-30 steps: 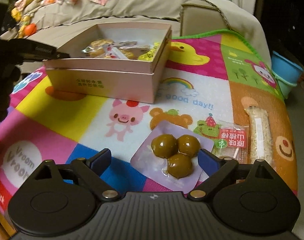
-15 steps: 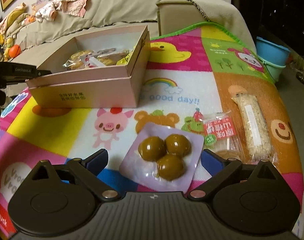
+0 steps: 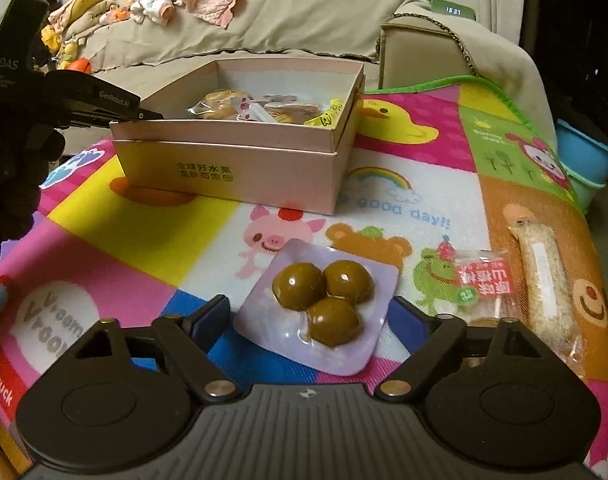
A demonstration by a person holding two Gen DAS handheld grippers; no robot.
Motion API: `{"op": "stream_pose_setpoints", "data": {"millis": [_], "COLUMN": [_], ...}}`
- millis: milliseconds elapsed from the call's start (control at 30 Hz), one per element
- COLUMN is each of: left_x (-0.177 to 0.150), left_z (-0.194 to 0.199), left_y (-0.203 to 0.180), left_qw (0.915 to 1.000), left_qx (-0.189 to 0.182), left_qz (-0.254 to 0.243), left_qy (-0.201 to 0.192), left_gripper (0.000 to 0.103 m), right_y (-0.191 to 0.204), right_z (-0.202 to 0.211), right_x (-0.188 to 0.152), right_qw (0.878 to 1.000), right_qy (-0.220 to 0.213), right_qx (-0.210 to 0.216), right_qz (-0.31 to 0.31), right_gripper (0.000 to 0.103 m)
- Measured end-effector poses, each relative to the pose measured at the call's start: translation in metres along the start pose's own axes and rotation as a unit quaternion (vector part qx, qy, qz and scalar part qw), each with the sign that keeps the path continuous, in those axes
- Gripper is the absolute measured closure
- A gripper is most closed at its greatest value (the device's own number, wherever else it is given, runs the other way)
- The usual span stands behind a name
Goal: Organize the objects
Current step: 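Move the right gripper to the tray of three chocolate balls and grasp it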
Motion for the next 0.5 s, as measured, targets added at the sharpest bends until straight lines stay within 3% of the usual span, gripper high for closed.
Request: {"op": "stream_pose_setpoints", "data": {"millis": [167,267,333,500], "left_x": [0.0,0.0,0.0,0.0], "left_z": [0.0,0.0,0.0,0.0], "left_y": [0.0,0.0,0.0,0.0], "left_qw": [1.0,1.0,1.0,1.0], "left_qx": [0.0,0.0,0.0,0.0], "left_qz": [0.0,0.0,0.0,0.0], "left_qy": [0.0,0.0,0.0,0.0], "left_gripper": [0.09,0.09,0.09,0.09], "right_y": [-0.004,-0.007,-0.008,0.004], "right_z": [0.003,0.0,-0.004,-0.013], "right_x": [0.0,0.004,0.009,0.013], "right_qw": [1.0,0.999,0.997,0.999], "right_qy": [0.009,0.026,0.035,0.023], "right_qx": [0.0,0.015,0.019,-0.028], "right_qz": [-0.005,-0.036,-0.065,-0.033], "right_gripper": [0.026,0.015,0.013,0.014]}}
Point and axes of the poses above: each gripper's, at about its wrist camera, not at the fingertips, and z roughly against the way its jaws point, y to its left, x to its top, the point moved 6 cm from there along -z, roughly the way its jaws point, and after that the axes turned 13 degrees about -x, right-handed, at the moved point
